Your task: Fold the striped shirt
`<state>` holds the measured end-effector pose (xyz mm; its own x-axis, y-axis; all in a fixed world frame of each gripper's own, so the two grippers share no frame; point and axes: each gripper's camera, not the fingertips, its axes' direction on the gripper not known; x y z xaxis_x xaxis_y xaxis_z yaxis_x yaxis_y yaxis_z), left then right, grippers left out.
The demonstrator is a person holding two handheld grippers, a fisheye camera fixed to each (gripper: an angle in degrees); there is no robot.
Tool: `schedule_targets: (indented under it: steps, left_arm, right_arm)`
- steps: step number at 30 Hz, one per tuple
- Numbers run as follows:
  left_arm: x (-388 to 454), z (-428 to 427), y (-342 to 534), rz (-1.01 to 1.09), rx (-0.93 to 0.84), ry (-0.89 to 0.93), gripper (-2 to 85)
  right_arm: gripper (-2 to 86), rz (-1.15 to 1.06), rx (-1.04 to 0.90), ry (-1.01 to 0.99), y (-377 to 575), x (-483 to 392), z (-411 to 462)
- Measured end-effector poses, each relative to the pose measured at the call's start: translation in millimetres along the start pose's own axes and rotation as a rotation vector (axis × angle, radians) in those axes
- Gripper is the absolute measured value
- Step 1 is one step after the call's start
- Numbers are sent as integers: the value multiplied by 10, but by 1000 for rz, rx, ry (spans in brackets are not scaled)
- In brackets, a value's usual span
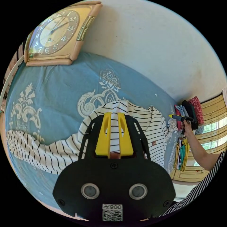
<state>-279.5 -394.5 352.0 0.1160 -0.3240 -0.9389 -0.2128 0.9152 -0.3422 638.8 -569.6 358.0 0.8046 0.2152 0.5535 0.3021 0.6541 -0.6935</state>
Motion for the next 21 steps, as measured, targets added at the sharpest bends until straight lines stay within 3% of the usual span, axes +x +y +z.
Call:
schedule_targets:
  steps: [5, 10, 14, 21]
  left_arm:
    - [-471, -473, 740, -165, -19, -37, 46]
    - [-737, -632, 1207, -299, -62, -13, 33]
    - [-691, -715, 1369, -271, -80, -12, 27]
    - [-688, -984, 1599, -233, -65, 13, 20]
  right_arm:
    - [90, 215, -25, 82, 659, 699, -29]
    - [63, 338, -67, 20, 897, 1073, 261]
    - [15, 265, -129, 158, 977, 1041, 389]
    - [5, 359, -24, 138, 1756, 1433, 224]
